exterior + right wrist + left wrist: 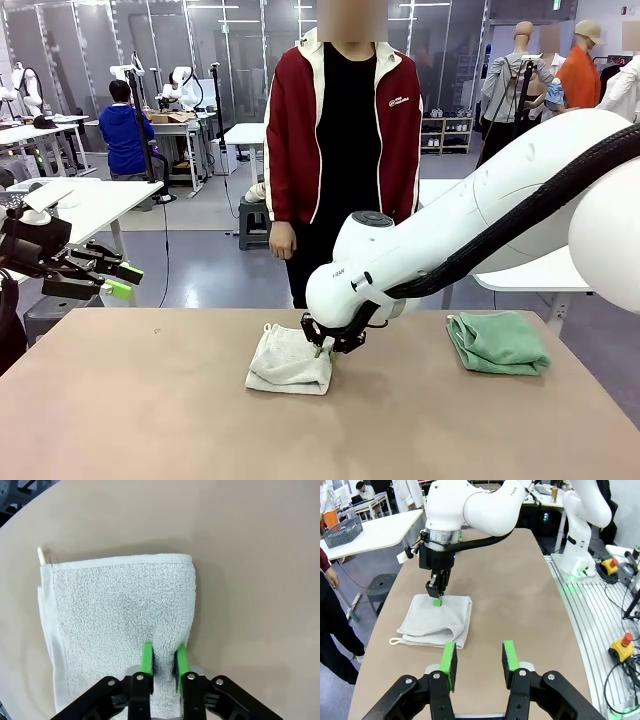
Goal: Fold the towels and place them in the basket.
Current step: Stack the folded Towel with hook on the right side of the table.
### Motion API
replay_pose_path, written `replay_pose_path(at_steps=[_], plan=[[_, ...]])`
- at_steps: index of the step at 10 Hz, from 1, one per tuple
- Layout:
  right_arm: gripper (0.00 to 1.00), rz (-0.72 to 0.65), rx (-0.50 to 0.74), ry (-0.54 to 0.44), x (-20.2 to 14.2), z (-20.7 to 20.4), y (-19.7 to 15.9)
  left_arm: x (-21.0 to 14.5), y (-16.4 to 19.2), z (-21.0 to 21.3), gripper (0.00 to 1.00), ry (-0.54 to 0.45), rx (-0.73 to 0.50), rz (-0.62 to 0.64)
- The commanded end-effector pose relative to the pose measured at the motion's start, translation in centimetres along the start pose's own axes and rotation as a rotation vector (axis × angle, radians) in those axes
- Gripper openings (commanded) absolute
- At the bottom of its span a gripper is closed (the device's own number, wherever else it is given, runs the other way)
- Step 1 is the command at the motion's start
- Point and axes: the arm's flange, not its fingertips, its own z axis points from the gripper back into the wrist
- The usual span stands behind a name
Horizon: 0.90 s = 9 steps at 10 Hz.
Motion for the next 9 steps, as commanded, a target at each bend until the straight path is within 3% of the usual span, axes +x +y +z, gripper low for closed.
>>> replay_pose_path(at_steps=[1,2,9], plan=[[0.11,0.027,0.011,0.011,0.08,-0.24,0.12,0.12,-0.19,0.08,0.48,-0.02,-0.001,-0.004],[0.0,0.029,-0.011,0.018,0.04,0.15,0.13,0.12,-0.19,0.08,0.48,-0.02,-0.001,-0.004],[0.0,0.014,-0.003,0.005,-0.05,0.03,0.02,0.12,-0.19,0.08,0.48,-0.02,-0.001,-0.004]])
